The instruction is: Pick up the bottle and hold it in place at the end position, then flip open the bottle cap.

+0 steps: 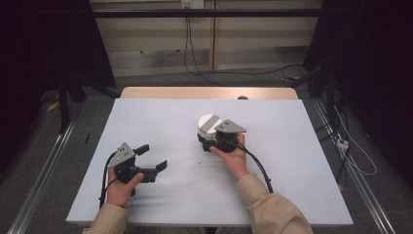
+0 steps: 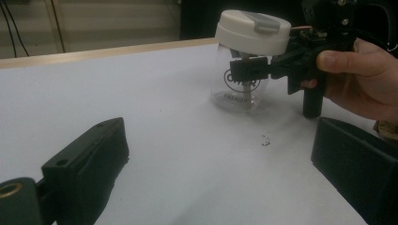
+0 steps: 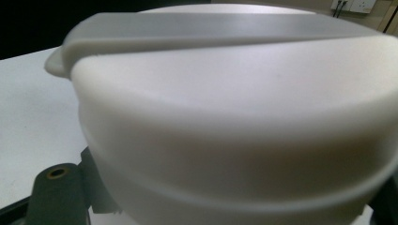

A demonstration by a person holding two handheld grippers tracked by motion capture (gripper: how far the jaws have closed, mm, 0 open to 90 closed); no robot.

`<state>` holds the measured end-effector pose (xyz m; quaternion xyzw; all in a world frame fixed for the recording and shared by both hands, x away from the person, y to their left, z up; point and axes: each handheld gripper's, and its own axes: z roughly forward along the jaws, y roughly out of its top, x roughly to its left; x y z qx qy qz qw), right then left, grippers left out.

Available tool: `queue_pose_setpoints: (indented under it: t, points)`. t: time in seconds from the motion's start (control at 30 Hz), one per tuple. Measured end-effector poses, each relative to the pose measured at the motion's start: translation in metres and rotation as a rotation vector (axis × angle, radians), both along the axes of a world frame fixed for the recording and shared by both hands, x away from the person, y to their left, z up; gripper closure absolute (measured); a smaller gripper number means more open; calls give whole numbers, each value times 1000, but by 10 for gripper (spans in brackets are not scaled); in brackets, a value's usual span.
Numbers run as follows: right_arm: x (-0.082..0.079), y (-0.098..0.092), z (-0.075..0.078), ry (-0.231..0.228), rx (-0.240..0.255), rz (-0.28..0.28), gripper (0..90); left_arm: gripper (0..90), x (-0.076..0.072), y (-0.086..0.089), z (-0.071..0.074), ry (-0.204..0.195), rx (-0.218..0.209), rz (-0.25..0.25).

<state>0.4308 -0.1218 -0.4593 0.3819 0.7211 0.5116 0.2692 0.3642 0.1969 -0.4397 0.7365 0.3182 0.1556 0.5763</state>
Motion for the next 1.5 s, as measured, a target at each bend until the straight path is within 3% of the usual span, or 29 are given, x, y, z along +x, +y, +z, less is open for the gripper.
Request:
queue_pose_setpoints:
  t: [0.27, 0.97, 1.13, 1.3, 1.47, 1.5]
  points:
    - [0, 0, 0, 3, 1, 1, 185, 42, 9, -19, 5, -4, 17, -24]
    - [0, 0, 0, 6, 2, -1, 185, 124, 30, -50, 13, 25, -1, -63]
    - [0, 0, 0, 7, 1, -1, 185, 203, 37, -58, 13, 34, 0, -63]
    - [0, 0, 0, 7, 1, -1, 185, 224, 40, -63, 13, 43, 7, -66]
    - [0, 0, 0, 8, 0, -1, 185, 307, 43, -67, 15, 39, 18, -76]
    - [0, 0, 0, 9, 0, -1, 185, 369, 45, -69, 16, 47, 16, -82]
